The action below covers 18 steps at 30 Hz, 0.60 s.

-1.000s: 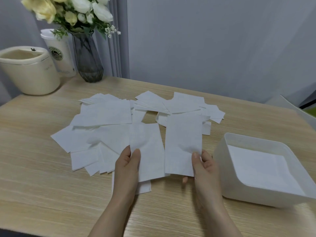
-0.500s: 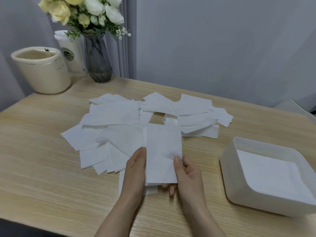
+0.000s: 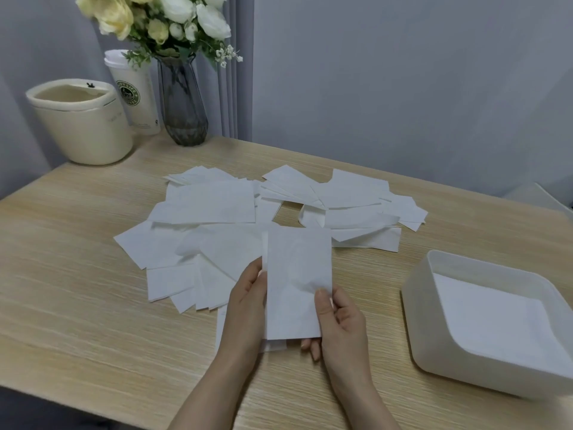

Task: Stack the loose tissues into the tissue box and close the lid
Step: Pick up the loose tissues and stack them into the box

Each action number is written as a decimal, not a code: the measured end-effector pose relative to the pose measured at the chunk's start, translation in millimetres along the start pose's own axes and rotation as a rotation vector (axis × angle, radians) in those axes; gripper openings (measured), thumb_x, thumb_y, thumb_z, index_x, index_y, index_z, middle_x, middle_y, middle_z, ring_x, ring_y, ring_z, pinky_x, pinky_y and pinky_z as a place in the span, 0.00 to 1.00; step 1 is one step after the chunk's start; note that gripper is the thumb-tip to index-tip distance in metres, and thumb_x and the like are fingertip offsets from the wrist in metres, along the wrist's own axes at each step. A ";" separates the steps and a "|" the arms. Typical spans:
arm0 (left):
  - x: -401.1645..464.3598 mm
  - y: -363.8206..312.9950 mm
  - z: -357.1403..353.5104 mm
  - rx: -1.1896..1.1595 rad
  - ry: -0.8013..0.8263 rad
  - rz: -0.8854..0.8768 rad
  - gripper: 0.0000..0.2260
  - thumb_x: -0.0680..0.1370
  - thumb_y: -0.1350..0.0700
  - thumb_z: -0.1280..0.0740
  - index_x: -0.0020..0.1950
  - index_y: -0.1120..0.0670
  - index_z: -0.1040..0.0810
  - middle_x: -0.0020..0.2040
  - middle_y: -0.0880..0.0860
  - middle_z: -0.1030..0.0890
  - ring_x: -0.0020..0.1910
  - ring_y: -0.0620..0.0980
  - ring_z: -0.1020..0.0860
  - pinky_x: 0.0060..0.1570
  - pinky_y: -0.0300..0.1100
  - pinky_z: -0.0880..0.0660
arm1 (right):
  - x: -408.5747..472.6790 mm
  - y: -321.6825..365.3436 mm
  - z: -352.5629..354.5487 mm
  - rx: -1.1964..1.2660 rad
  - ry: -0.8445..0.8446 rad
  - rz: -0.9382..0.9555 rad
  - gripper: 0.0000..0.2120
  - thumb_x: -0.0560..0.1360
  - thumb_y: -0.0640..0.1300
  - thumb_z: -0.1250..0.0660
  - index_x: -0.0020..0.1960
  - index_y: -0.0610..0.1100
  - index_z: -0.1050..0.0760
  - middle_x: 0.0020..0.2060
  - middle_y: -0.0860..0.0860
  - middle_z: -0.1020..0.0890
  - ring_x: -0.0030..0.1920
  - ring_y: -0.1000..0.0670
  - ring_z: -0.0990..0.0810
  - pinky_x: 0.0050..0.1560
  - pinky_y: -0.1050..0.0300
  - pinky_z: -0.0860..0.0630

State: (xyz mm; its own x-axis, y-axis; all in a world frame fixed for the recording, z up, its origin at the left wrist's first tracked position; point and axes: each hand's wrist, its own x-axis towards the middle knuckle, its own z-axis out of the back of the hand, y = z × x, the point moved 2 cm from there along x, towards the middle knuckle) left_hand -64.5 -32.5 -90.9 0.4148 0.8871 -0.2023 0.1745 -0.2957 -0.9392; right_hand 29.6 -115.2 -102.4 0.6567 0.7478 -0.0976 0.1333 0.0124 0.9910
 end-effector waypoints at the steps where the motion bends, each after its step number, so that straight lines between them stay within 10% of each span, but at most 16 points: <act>1: -0.2 -0.5 0.1 0.000 0.002 0.001 0.10 0.82 0.58 0.39 0.52 0.50 0.19 0.47 0.55 0.15 0.42 0.51 0.18 0.41 0.44 0.24 | -0.4 0.3 -0.2 0.007 0.003 0.001 0.09 0.80 0.43 0.40 0.50 0.41 0.23 0.22 0.47 0.26 0.17 0.53 0.33 0.17 0.65 0.39; 18: 2.6 0.3 0.2 -0.109 0.018 -0.027 0.12 0.82 0.58 0.40 0.57 0.49 0.18 0.55 0.48 0.15 0.56 0.49 0.18 0.53 0.45 0.24 | 0.8 -5.9 0.1 0.036 -0.034 0.058 0.09 0.78 0.44 0.37 0.42 0.48 0.21 0.26 0.45 0.27 0.19 0.50 0.34 0.19 0.64 0.38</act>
State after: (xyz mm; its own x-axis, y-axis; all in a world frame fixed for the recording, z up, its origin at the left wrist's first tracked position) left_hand -63.5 -30.2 -91.8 0.4246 0.8890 -0.1712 0.2816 -0.3094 -0.9083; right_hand 29.4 -114.8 -108.3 0.6889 0.7236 -0.0439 0.1202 -0.0542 0.9913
